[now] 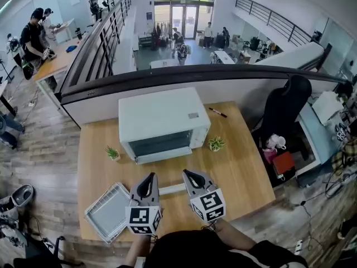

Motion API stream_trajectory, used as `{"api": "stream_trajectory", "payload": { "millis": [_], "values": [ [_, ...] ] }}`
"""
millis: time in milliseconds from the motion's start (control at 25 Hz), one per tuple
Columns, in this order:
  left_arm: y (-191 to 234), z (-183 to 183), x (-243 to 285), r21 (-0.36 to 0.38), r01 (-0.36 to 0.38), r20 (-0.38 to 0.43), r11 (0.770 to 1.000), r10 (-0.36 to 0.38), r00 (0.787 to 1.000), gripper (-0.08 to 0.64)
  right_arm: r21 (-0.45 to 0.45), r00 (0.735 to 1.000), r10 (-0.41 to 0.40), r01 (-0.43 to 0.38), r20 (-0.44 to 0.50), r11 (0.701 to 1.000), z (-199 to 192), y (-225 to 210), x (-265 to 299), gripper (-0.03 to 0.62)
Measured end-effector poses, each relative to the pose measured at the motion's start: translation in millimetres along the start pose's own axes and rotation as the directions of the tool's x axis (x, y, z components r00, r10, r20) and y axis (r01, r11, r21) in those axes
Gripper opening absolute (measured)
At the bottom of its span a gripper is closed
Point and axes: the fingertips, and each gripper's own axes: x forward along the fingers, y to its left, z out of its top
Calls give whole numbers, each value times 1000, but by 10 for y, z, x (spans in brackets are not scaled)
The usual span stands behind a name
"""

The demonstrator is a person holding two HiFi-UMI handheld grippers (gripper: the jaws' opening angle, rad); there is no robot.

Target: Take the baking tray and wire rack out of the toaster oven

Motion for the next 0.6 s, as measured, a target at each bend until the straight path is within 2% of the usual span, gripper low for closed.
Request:
{"api": "stream_trajectory", "payload": {
  "millis": [320,600],
  "values": [
    [-5,394,-95,19,-44,113,999,41,993,23,-73,991,-4,14,136,997,463,-43,-125,6],
    [19,408,-70,11,-57,117,998,55,992,23,-78,985,4,9,170,997,566,-62,-130,6]
  ]
}}
